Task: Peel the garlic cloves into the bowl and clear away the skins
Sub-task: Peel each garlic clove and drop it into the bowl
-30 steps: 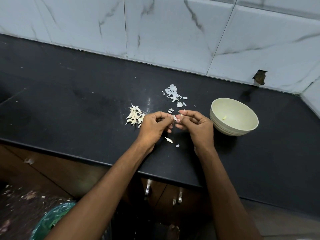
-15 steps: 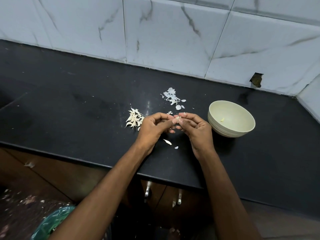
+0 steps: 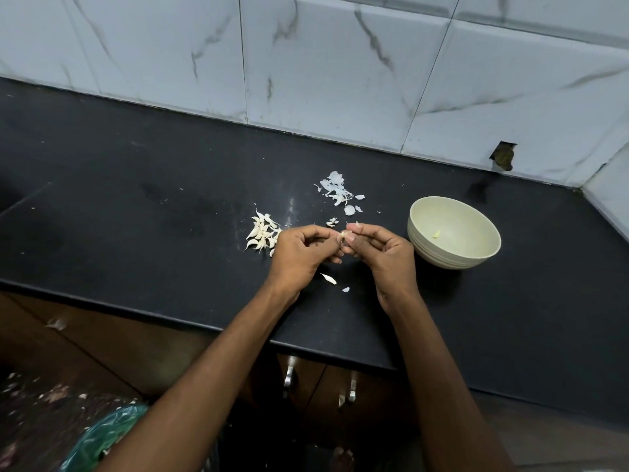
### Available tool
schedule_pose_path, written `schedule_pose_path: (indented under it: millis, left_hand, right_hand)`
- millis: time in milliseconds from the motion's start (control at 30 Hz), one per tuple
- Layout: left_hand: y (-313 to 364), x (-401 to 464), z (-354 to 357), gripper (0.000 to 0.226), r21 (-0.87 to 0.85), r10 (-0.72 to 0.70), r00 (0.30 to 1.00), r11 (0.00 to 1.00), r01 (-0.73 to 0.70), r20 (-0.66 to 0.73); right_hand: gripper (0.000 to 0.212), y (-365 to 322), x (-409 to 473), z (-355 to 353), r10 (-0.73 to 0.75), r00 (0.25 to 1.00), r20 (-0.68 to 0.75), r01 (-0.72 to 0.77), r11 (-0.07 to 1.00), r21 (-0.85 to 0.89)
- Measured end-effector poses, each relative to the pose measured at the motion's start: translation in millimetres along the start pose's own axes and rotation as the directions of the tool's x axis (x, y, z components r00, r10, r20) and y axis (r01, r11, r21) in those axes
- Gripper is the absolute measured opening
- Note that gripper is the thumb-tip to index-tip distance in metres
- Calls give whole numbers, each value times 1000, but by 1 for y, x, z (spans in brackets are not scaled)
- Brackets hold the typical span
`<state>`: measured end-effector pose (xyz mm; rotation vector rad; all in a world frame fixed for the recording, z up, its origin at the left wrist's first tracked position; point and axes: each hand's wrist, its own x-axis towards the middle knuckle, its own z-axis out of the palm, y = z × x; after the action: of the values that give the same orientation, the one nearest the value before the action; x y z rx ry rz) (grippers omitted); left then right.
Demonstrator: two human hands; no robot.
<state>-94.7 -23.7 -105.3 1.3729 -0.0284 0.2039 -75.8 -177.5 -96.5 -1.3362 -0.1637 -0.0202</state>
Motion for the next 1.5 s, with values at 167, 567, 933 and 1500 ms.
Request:
schedule_pose_path:
  millis: [167,567,933,1500]
  left_hand:
    - [-1,-4,5,5,186,75,992,981,-56,-98]
    - [-17,9,-7,12,150,53,965,989,-14,-258]
    - [-24,14,-12,33,316,99,981,948,-41,-167]
    - [-16,18,-8,32,84,-51,962,994,76,-269]
  right_hand:
    - [16,5,-3,3,-118,993,-18,112,974,-194]
    - [12,-9,-20,-3,-243,961,-134,216,958,-189]
    - [21,-98,-7,-78,-480,850,-219,247,729,-638]
    - [32,-102,-8,-75,-390,878,-279,197,824,-531]
